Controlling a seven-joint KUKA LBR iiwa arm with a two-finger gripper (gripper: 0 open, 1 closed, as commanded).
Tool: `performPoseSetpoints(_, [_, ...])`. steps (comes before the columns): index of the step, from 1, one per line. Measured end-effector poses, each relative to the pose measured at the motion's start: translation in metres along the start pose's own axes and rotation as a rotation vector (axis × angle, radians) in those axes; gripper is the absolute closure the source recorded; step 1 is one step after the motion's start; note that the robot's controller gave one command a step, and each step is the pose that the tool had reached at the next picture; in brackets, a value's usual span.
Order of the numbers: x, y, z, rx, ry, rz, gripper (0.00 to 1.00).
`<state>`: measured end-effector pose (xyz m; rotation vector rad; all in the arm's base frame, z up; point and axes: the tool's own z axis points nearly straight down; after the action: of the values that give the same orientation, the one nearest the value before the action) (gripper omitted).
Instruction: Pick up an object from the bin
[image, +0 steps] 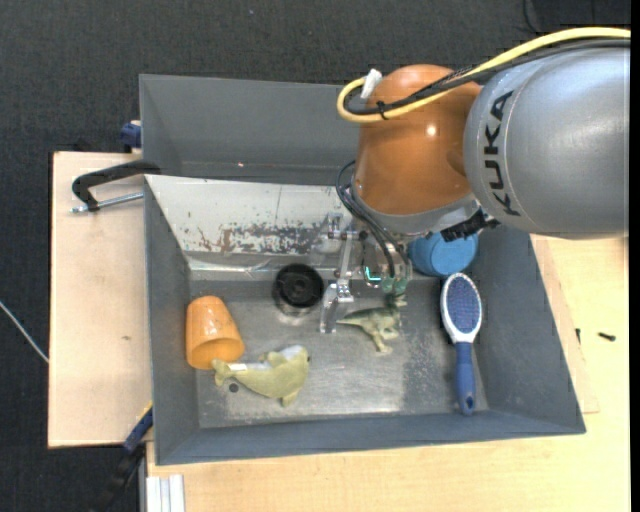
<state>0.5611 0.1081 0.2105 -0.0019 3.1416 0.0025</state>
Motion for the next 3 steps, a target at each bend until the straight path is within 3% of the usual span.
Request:
performPoseSetpoints(1, [-0.031, -0.018, 0.112, -0.003, -0.022, -0.123, 0.0])
performPoseSetpoints(2, [-0.029, -0.02, 0.117, -0.001, -0.011, -0.122, 1.0])
performPoseSetpoints(3, [-0.029, -0.023, 0.029, -0.001, -0.015, -0.107, 1.0])
